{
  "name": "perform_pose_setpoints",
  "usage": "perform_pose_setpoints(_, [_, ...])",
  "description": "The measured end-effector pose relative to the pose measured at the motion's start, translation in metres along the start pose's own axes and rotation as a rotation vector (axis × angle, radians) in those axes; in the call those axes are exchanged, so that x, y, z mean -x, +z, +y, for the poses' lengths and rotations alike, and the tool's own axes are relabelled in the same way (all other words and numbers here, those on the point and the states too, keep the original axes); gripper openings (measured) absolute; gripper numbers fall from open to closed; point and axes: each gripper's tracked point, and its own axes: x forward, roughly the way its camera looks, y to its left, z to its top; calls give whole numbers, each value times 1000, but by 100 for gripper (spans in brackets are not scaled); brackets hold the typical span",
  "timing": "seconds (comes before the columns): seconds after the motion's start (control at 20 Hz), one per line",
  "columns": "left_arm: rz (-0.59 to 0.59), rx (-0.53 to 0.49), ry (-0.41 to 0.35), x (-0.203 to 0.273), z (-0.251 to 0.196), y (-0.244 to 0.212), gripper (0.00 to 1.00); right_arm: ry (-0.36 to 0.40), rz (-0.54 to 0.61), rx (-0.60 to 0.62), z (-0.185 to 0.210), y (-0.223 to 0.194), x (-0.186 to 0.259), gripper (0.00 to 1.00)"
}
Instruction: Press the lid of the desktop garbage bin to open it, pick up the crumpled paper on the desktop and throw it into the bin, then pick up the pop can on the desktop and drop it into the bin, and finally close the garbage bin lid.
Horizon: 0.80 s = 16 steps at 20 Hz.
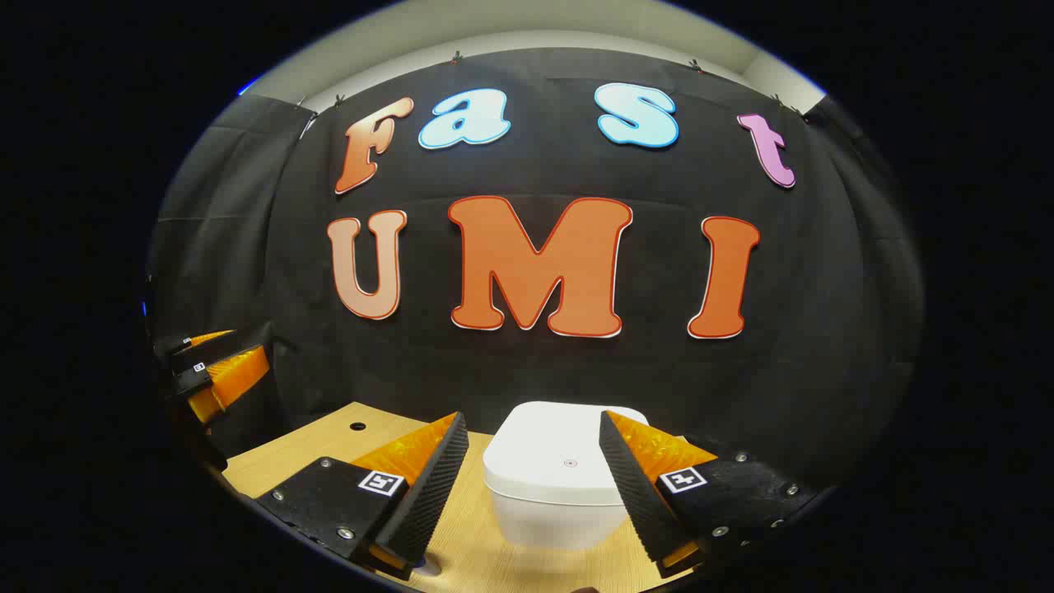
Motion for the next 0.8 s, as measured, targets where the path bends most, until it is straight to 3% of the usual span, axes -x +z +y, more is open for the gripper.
perform_pose_setpoints(0.15, [-13, 39, 32, -5, 7, 8, 100, -6, -62, -41, 2, 19, 2, 96])
perform_pose_setpoints(0.5, [-20, 81, 61, -4, 21, 13, 99, 10, -65, -19, 17, 28, -2, 96])
perform_pose_setpoints(0.8, [-66, 18, 67, -2, 22, 28, 99, 34, -44, 32, 26, 20, -1, 100])
